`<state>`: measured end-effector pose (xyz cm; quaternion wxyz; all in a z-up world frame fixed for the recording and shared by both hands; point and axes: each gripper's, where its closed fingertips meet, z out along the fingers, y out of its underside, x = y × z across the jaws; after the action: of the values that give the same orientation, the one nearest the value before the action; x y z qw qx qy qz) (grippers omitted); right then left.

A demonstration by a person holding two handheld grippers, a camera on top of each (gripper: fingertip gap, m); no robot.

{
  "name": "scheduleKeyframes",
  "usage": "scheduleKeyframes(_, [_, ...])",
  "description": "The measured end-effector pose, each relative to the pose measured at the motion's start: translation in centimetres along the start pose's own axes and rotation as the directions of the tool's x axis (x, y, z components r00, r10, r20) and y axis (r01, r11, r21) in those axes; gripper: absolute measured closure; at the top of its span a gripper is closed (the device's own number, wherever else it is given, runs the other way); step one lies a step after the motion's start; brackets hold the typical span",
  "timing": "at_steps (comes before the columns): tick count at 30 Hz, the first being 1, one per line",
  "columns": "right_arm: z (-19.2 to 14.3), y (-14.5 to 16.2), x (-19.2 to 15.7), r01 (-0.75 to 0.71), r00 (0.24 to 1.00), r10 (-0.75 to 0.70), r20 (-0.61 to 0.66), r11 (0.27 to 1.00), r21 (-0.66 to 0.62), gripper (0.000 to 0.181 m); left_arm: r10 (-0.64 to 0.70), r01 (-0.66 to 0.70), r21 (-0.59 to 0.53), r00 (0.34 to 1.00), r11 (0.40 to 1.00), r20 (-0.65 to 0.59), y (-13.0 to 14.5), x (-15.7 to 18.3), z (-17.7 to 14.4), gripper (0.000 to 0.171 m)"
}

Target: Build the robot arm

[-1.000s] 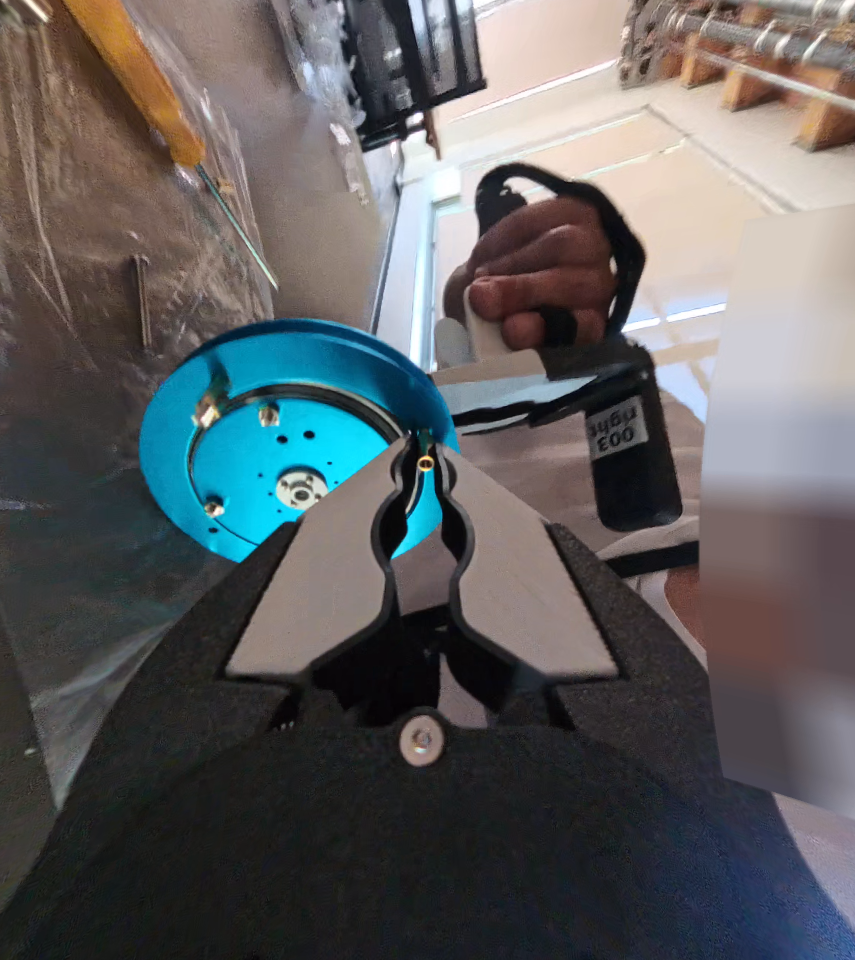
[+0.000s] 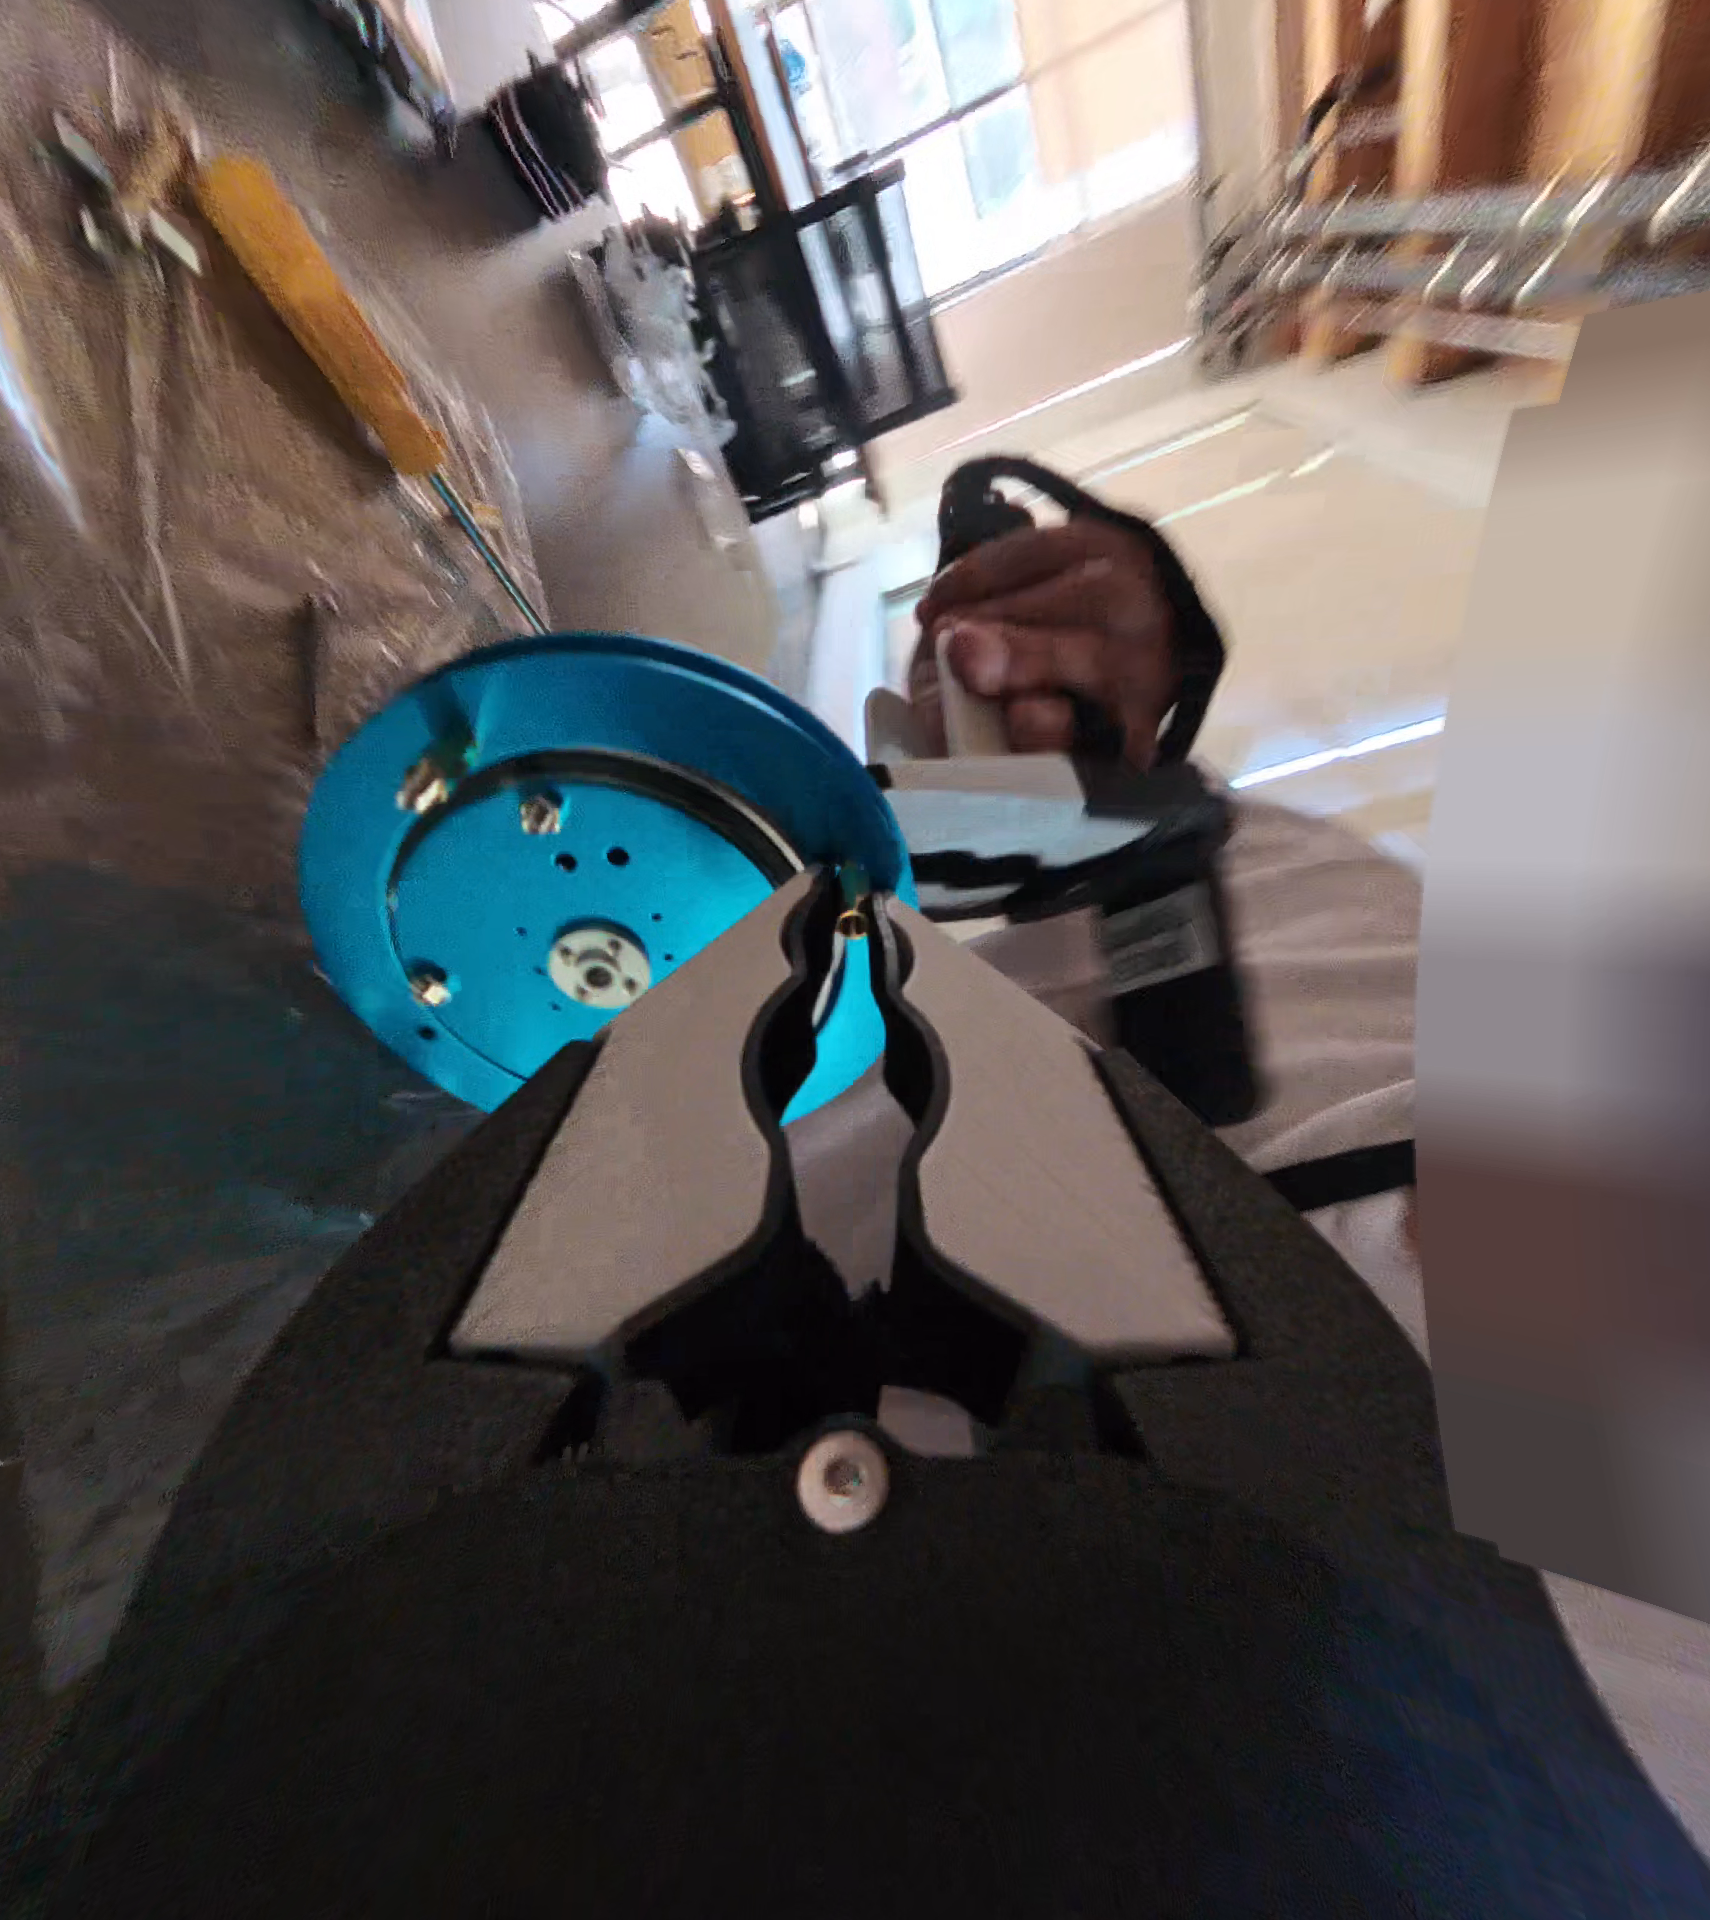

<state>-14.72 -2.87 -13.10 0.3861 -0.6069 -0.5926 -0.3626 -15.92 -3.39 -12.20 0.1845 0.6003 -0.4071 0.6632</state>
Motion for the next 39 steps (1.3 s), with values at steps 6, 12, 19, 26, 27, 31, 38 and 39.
scheduleKeyframes(6, [0.1, -0.2, -0.7, -0.409, 0.890, 0.389, 0.240, 0.912, 0.039, 0.176, 0.309, -0.306, -0.045, 0.942, 0.951, 0.130, 0.5, -0.2, 0.1, 0.169])
scheduleKeyframes(12, [-1.4, -0.7, -1.4, -0.760, 0.253, 0.664, 0.704, 0.586, -0.280, 0.165, 0.854, -0.806, -0.299, 0.438, 0.511, 0.280, 1.3, -0.2, 0.8, 0.168])
scheduleKeyframes(19, [-2.5, -1.5, -2.7, -0.716, -0.142, 0.574, 0.807, 0.503, -0.484, 0.178, 0.935, -0.833, -0.533, -0.295, -0.151, 0.197, 1.6, -0.4, 1.1, 0.167])
scheduleKeyframes(26, [-0.2, -0.5, -1.6, -0.388, 0.773, 0.354, 0.527, 0.920, -0.048, 0.179, 0.707, -0.671, -0.232, 0.631, 0.704, 0.321, 1.0, -0.4, 0.3, 0.168])
scheduleKeyframes(27, [-0.1, -0.6, -1.4, -0.289, 0.864, 0.269, 0.425, 0.957, -0.018, 0.178, 0.551, -0.528, -0.157, 0.793, 0.834, 0.261, 1.1, -0.2, 0.3, 0.169])
scheduleKeyframes(31, [0.4, -0.2, -0.2, 0.095, 0.995, -0.097, -0.037, 0.994, -0.055, 0.178, 0.069, -0.068, -0.008, 0.997, 0.998, 0.035, 0.8, -0.1, 0.1, 0.169])
scheduleKeyframes(38, [-0.3, -0.7, -1.2, -0.505, 0.778, 0.475, 0.411, 0.862, -0.041, 0.169, 0.648, -0.633, -0.146, 0.722, 0.760, 0.244, 1.1, -0.3, 0.4, 0.168])
scheduleKeyframes(39, [-0.8, -1.0, -1.6, -0.596, 0.644, 0.543, 0.539, 0.798, -0.093, 0.162, 0.760, -0.736, -0.207, 0.591, 0.645, 0.269, 1.3, -0.3, 0.4, 0.168])
